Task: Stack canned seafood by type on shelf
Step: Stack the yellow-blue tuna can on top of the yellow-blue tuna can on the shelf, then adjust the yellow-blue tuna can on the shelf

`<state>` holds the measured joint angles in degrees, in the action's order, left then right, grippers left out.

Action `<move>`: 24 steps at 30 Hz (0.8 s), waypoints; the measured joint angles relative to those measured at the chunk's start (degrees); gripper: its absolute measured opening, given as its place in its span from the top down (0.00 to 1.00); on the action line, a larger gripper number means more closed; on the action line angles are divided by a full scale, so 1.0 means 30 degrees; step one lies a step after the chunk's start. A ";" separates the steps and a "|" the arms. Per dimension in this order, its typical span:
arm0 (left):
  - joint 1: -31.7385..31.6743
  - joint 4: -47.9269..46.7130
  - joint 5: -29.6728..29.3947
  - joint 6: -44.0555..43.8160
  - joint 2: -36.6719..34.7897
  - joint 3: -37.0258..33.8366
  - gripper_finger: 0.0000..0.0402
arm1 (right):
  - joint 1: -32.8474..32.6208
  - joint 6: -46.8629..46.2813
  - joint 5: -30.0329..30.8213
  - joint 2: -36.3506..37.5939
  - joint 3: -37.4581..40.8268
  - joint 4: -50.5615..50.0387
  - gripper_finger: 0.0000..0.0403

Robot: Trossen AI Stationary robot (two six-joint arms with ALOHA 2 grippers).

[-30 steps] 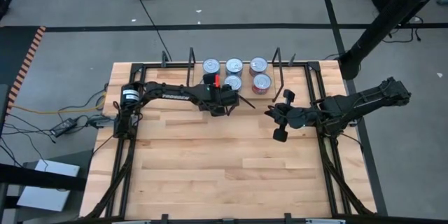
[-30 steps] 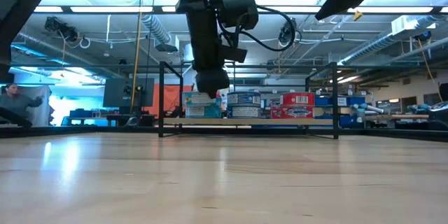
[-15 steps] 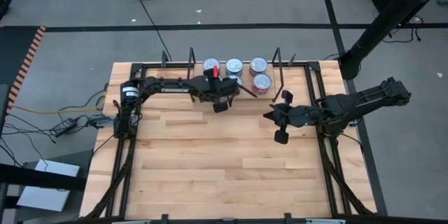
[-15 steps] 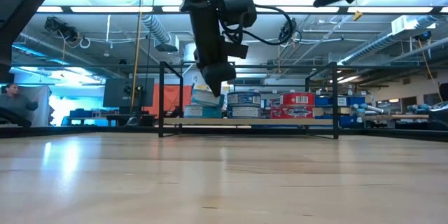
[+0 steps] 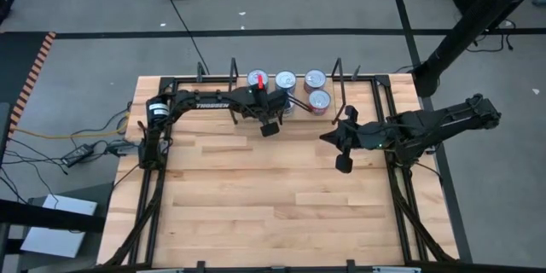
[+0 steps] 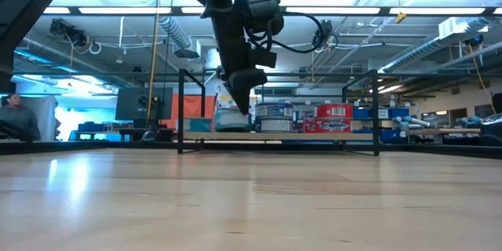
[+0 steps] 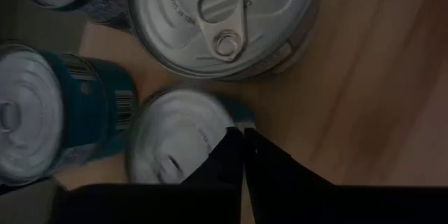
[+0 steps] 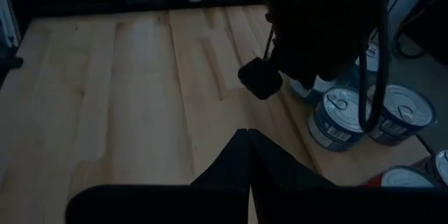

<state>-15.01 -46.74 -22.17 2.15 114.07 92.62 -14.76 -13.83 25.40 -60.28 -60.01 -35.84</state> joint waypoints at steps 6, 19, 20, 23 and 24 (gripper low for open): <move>-0.0465 -0.0392 0.1288 -0.0015 -0.0024 0.0611 0.96 | 0.0002 -0.0734 -0.0031 0.0025 0.0000 -0.0041 0.98; -0.0386 -0.1859 0.1980 -0.0665 -0.0368 0.2834 0.98 | 0.0000 -0.0908 -0.0055 0.0032 0.0000 0.0134 0.98; -0.0457 -0.2033 0.1973 -0.0706 -0.0368 0.2834 0.99 | 0.0000 -0.0908 -0.0055 0.0032 0.0000 0.0149 0.98; -0.0727 -0.2289 0.1973 -0.0713 -0.0267 0.2790 0.99 | 0.0000 -0.0908 -0.0217 0.0032 0.0000 0.0242 0.98; -0.0822 -0.2180 0.1934 -0.0713 -0.0226 0.2735 0.99 | 0.0000 -0.0912 -0.0346 0.0032 0.0000 0.0240 0.98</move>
<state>-17.48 -53.28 -16.37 0.01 113.40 100.82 -14.76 -16.57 24.36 -60.18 -60.01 -35.12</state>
